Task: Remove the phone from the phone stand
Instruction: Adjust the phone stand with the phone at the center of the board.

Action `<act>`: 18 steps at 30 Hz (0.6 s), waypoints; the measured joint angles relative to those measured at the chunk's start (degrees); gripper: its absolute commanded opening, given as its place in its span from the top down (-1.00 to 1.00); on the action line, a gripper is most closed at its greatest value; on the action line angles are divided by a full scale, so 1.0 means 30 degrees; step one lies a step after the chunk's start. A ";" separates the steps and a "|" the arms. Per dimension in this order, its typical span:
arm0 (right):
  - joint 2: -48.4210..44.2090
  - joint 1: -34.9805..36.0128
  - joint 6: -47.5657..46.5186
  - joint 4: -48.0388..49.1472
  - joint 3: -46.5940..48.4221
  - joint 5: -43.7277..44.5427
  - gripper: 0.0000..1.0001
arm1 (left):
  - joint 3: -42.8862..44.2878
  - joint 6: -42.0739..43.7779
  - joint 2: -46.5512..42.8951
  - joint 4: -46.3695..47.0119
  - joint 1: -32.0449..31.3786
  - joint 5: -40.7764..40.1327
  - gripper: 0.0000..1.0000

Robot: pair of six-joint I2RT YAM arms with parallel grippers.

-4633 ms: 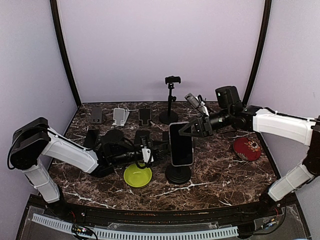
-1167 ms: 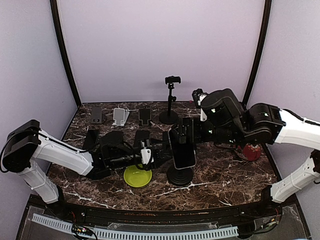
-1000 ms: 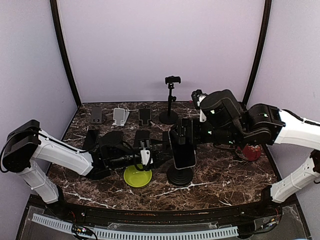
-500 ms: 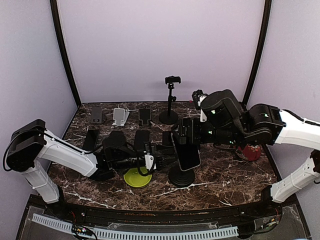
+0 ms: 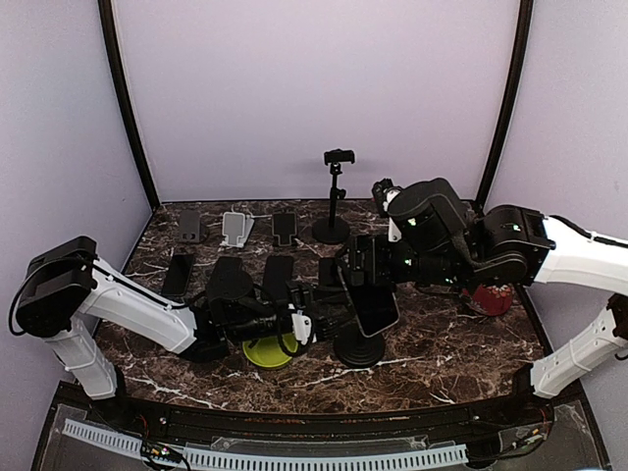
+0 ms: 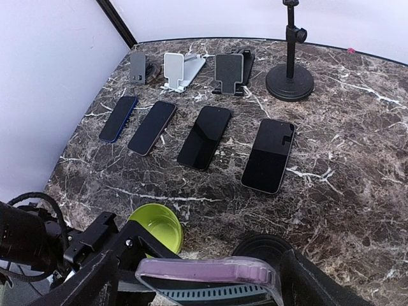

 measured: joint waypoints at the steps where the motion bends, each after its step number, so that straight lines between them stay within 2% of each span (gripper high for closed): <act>1: 0.0000 0.0000 0.0000 0.0000 -0.0007 0.0015 -0.74 | 0.0000 0.0117 0.0051 0.0095 -0.0066 -0.0146 0.14; 5: 0.0000 0.0000 0.0022 -0.0022 -0.0044 0.0109 -0.71 | 0.0000 0.0692 0.0386 0.0670 -0.0386 -0.0918 0.15; 13: 0.0000 -0.0007 0.0350 -0.0146 -0.0044 0.0444 -0.68 | -0.0007 0.1836 0.1224 0.2375 -0.0969 -0.2382 -0.01; 18: 0.0000 -0.0007 0.0641 -0.0219 -0.0044 0.0707 -0.69 | -0.0007 0.2412 0.1610 0.3140 -0.1333 -0.3286 0.00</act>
